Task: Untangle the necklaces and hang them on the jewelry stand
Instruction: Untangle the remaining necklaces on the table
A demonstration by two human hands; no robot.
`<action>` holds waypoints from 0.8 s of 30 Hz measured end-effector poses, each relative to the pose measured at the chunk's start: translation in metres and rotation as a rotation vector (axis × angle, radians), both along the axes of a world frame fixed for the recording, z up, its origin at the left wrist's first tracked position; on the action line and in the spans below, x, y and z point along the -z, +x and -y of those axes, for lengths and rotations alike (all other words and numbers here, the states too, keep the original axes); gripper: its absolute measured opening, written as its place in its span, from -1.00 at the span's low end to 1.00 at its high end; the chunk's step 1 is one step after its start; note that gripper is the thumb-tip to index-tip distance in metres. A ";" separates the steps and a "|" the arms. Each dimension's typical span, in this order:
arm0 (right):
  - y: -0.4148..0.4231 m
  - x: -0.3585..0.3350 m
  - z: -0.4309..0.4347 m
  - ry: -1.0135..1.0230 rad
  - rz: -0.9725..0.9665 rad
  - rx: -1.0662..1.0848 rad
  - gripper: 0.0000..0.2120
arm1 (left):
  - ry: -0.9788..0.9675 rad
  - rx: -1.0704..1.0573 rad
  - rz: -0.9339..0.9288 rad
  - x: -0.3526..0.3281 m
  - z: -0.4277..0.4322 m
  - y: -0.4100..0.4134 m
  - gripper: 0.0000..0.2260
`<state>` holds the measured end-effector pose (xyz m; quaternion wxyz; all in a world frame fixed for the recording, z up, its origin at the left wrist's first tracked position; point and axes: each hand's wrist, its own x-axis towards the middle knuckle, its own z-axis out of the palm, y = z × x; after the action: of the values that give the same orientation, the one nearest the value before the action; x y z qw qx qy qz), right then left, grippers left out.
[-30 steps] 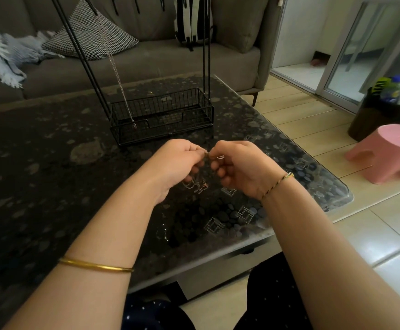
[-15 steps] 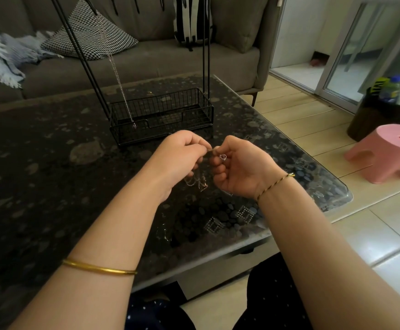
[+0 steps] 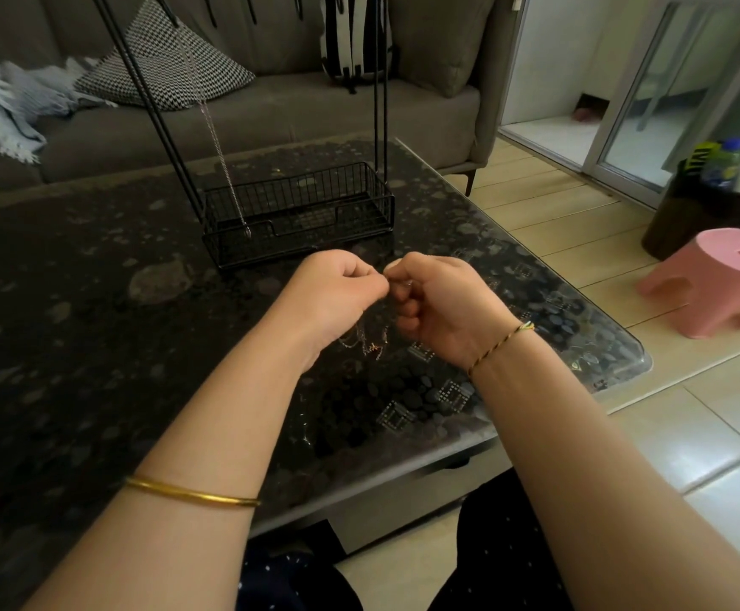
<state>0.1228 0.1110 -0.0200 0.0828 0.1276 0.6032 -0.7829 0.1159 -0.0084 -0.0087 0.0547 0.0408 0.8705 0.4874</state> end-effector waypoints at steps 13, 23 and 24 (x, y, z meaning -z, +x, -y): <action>0.003 0.001 0.002 0.327 -0.151 -0.172 -0.77 | 0.254 -0.179 0.283 -0.003 0.005 -0.006 -0.90; 0.002 -0.001 0.001 0.240 -0.067 -0.064 -0.80 | 0.352 -0.128 0.438 -0.009 0.008 -0.001 -0.85; 0.001 -0.001 0.000 0.190 -0.050 -0.050 -0.81 | 0.337 -0.117 0.427 -0.009 0.007 -0.001 -0.85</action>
<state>0.1242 0.1113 -0.0189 0.0748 0.1003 0.6796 -0.7228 0.1149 -0.0156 0.0000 0.2009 -0.1046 0.7469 0.6252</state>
